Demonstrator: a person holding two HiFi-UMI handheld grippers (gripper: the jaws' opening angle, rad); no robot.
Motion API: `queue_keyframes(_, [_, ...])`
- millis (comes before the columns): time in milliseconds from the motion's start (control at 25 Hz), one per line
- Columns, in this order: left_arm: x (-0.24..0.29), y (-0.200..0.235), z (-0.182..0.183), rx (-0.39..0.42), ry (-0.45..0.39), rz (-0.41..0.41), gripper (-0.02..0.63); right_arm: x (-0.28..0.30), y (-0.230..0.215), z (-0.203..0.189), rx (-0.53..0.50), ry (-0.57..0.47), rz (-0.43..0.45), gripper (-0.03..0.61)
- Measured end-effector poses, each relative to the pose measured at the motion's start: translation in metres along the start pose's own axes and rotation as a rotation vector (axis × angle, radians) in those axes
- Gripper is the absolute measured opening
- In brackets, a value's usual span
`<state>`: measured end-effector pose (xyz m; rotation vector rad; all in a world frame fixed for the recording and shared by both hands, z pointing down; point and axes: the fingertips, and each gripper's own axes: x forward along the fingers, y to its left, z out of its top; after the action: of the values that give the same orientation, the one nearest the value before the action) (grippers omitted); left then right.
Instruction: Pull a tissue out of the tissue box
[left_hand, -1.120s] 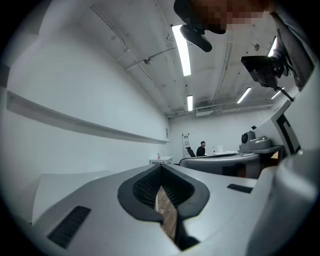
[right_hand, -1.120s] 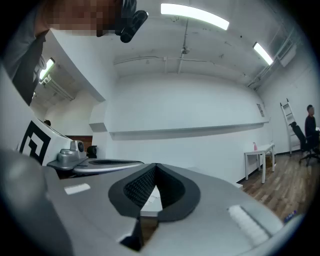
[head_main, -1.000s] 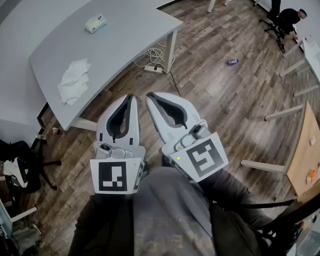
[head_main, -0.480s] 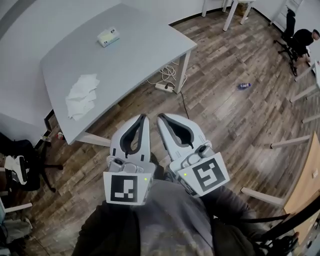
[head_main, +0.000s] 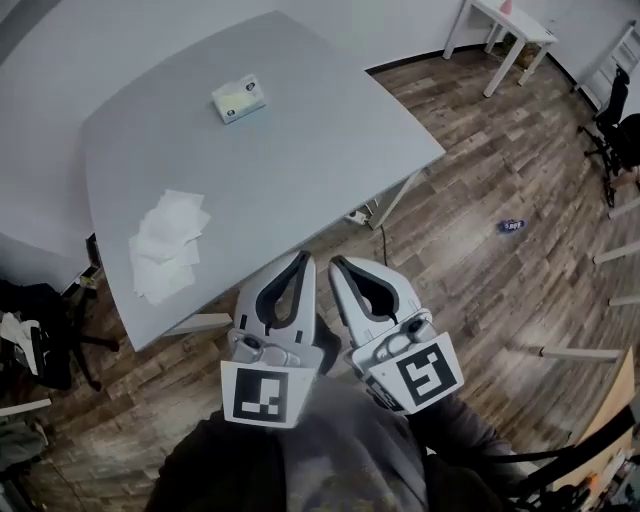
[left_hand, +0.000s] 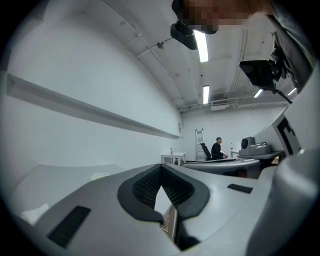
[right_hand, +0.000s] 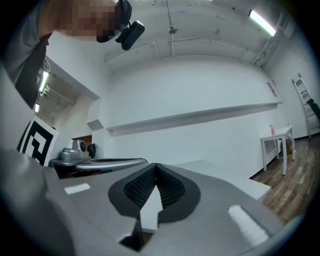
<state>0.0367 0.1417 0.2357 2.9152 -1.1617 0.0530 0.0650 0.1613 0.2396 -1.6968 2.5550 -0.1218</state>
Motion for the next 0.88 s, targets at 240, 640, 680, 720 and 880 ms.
queue_keyframes(240, [0.085,0.065,-0.001,-0.049,0.038,0.049,0.002,0.1,-0.047,0.021,-0.047,0.037,0.096,0.003])
queue_keyframes(640, [0.156,0.13,-0.013,-0.105,0.102,0.151,0.002,0.218,-0.103,0.048,-0.09,0.0,0.255,0.003])
queue_keyframes(680, [0.167,0.139,-0.015,-0.101,0.107,0.169,0.002,0.232,-0.111,0.044,-0.087,0.002,0.269,0.003])
queue_keyframes(720, [0.178,0.149,-0.018,-0.098,0.111,0.188,0.002,0.246,-0.119,0.039,-0.077,0.009,0.285,0.003])
queue_keyframes(880, [0.223,0.184,-0.029,-0.124,0.152,0.278,0.002,0.297,-0.15,0.019,-0.016,0.06,0.368,0.003])
